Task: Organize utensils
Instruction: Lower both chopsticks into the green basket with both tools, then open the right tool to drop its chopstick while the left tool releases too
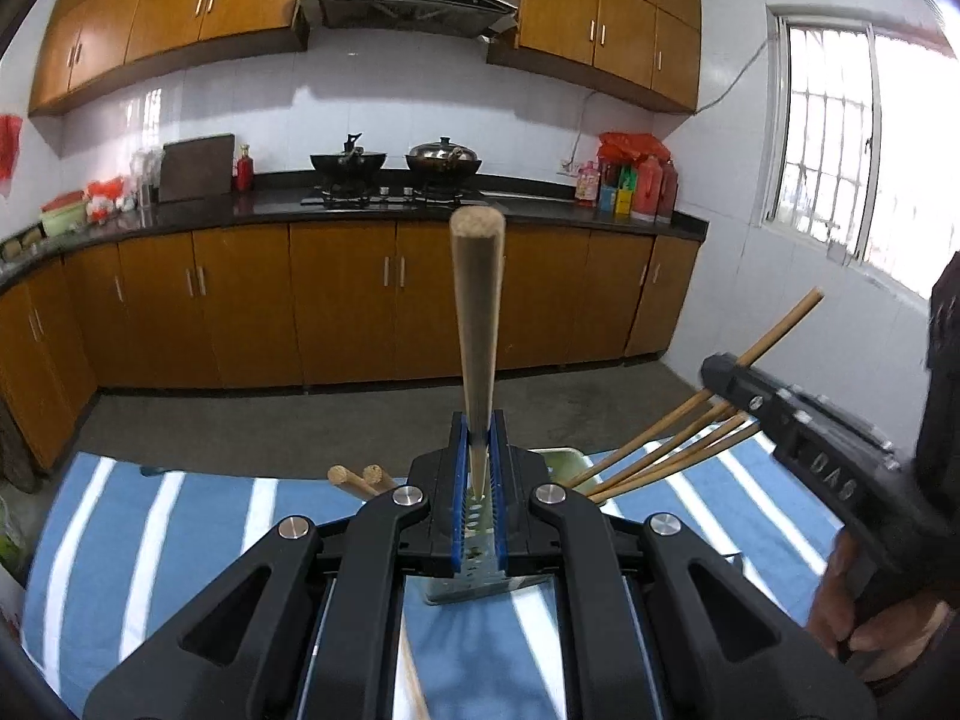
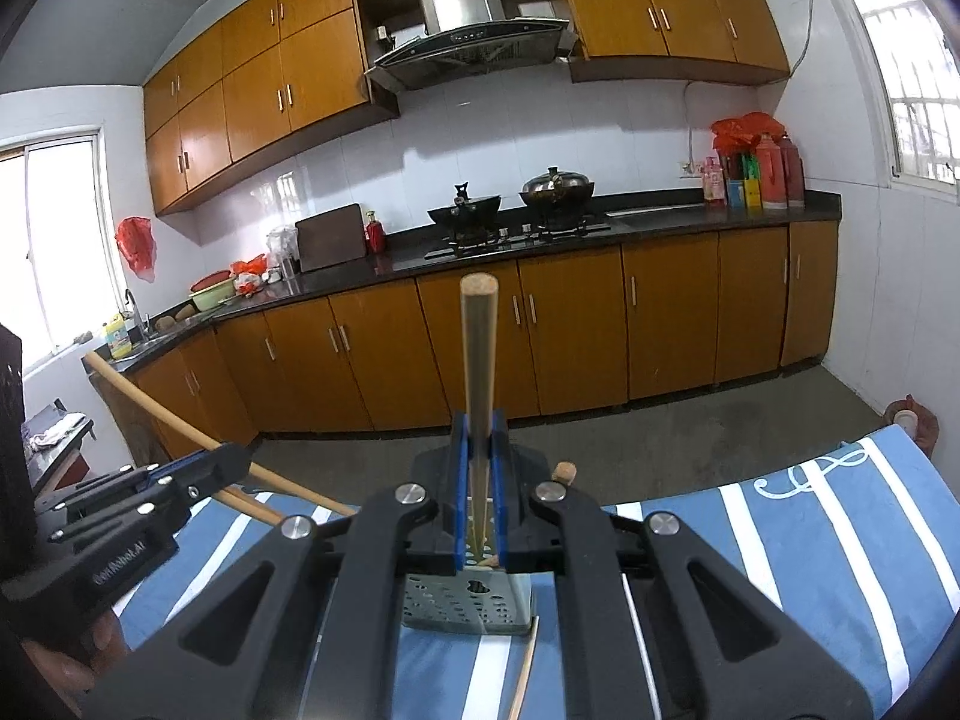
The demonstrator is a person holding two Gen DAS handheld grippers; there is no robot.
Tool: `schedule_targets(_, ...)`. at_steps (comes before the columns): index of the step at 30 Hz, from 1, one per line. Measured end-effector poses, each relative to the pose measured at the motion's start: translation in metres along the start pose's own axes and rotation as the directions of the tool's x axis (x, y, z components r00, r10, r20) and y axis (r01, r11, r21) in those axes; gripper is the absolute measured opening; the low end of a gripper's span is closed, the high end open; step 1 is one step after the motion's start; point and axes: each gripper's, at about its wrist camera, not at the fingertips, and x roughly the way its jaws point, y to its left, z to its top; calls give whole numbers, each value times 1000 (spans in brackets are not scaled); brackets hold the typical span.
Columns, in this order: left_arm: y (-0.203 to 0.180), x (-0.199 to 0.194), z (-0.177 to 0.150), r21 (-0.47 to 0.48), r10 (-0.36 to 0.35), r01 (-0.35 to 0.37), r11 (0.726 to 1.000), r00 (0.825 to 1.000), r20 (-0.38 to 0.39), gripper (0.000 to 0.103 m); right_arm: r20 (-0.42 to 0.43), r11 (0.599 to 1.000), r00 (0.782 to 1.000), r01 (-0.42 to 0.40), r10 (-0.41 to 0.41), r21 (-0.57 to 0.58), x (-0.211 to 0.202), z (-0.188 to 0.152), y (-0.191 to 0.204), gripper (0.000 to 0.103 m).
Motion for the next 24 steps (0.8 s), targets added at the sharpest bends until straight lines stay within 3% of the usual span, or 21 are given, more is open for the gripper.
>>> schedule_targets(11, -8, 18, 10, 58, 3, 3, 998, 994, -108, 7, -33, 1000, 999, -1, 1, 1, 4, 4, -1, 8)
schedule_targets(19, -11, 28, 10, 59, 14, -7, 998, 993, -118, 8, -76, 1000, 997, 9, -9, -3, 15, 4, 1, 11)
schedule_targets(21, -11, 21, 12, 56, 9, -3, 998, 995, -95, 13, -66, 1000, 998, 3, -3, 0, 11, 5, 1, 20)
schedule_targets(23, -10, 15, 14, 52, 21, -17, 998, 997, -75, 32, -52, 1000, 999, 9, -9, -5, 6, 4, 1, 22)
schedule_targets(24, -8, 10, 15, 44, 24, -22, 999, 998, -58, 32, -49, 1000, 999, 7, -7, -2, 4, 4, 1, 22)
